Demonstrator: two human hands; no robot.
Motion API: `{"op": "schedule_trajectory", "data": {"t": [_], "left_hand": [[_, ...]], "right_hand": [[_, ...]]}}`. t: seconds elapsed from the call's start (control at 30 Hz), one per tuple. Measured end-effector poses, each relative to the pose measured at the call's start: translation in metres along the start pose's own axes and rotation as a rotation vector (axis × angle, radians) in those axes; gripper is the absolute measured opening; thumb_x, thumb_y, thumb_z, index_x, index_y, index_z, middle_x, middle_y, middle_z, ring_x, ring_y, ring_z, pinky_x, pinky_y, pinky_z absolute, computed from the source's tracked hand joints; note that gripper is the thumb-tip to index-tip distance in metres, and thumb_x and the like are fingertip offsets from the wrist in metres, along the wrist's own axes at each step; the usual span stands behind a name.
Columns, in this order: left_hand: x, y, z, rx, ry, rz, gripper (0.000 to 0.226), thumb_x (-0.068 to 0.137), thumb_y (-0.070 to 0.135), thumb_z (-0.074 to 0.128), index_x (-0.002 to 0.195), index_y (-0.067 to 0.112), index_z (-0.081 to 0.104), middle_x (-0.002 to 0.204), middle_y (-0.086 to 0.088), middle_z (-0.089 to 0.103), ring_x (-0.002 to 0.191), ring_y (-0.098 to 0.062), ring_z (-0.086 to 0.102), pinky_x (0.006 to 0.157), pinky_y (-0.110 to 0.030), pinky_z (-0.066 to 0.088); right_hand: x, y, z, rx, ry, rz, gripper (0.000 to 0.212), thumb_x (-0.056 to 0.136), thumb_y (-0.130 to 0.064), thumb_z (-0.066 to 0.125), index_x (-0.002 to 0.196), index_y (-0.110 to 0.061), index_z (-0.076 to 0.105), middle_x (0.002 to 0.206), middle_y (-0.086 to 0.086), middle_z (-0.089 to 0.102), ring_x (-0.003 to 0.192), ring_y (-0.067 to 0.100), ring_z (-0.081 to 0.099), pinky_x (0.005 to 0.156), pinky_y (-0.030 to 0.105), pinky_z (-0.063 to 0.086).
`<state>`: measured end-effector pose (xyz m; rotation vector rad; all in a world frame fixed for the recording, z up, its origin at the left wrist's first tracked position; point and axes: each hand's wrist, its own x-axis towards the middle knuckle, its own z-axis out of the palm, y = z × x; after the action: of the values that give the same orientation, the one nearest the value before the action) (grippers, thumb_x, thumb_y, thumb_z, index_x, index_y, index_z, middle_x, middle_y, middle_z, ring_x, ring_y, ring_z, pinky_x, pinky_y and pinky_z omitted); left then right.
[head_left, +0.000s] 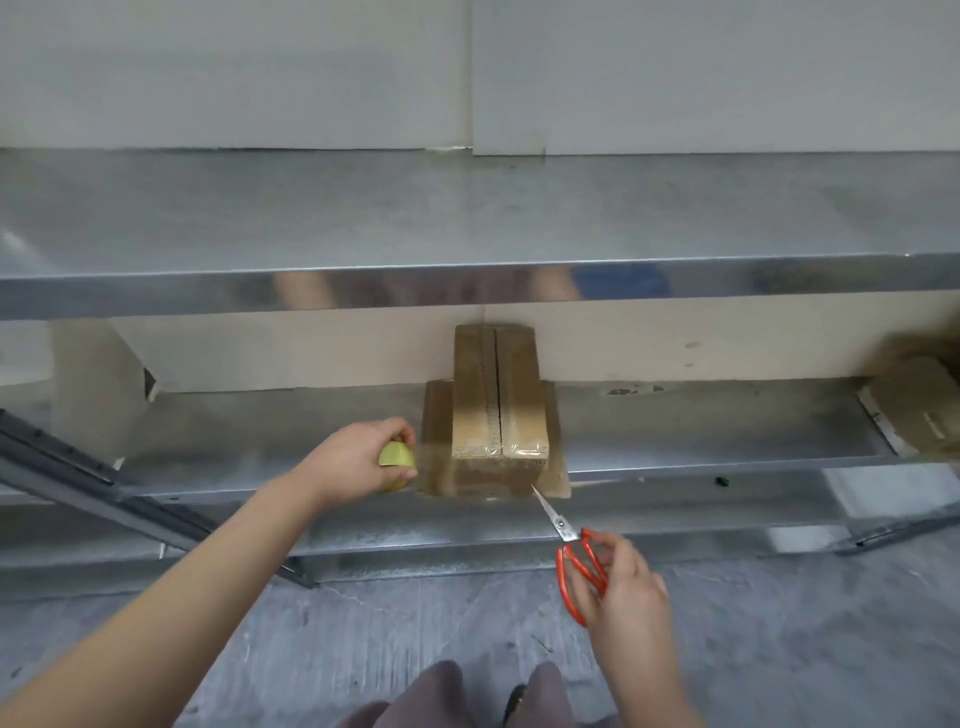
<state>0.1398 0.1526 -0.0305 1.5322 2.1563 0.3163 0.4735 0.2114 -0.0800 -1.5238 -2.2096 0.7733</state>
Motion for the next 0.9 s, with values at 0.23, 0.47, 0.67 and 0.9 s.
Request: {"op": "schedule_trajectory", "data": {"t": [0.23,0.47,0.67,0.9], "left_hand": [[-0.009,-0.006,-0.005,-0.086,-0.032,0.098,0.033,0.079,0.037,0.076,0.103,0.026,0.057,0.099,0.010,0.059,0.090,-0.012,0.054,0.073,-0.021,0.035],[-0.010,-0.011,-0.007,-0.083,-0.048,0.128,0.034,0.080,0.037,0.075,0.105,0.024,0.058,0.102,0.007,0.059,0.095,-0.015,0.055,0.078,-0.024,0.038],[-0.008,-0.015,-0.009,-0.063,-0.051,0.159,0.033,0.081,0.038,0.074,0.105,0.024,0.057,0.104,0.007,0.061,0.095,-0.014,0.054,0.077,-0.023,0.037],[-0.005,-0.015,-0.010,-0.069,-0.038,0.188,0.031,0.081,0.037,0.074,0.104,0.024,0.056,0.103,0.008,0.060,0.094,-0.013,0.054,0.078,-0.023,0.037]], "right_hand": [[-0.043,-0.071,0.056,0.187,-0.156,0.102,0.042,0.070,-0.050,0.080,0.099,-0.036,0.054,0.093,-0.016,0.064,0.088,0.005,0.062,0.080,0.025,0.051],[-0.041,-0.103,0.077,0.467,-0.337,0.329,0.045,0.072,-0.067,0.069,0.099,-0.033,0.059,0.091,-0.014,0.066,0.083,-0.003,0.063,0.068,0.014,0.046],[-0.029,-0.113,0.075,0.566,-0.336,0.373,0.035,0.077,-0.064,0.066,0.092,-0.033,0.062,0.083,-0.012,0.065,0.075,-0.002,0.062,0.063,0.014,0.044],[-0.020,-0.106,0.084,0.541,-0.290,0.349,0.029,0.083,-0.054,0.068,0.084,-0.025,0.065,0.069,-0.006,0.062,0.058,0.000,0.056,0.050,0.011,0.043]]}}
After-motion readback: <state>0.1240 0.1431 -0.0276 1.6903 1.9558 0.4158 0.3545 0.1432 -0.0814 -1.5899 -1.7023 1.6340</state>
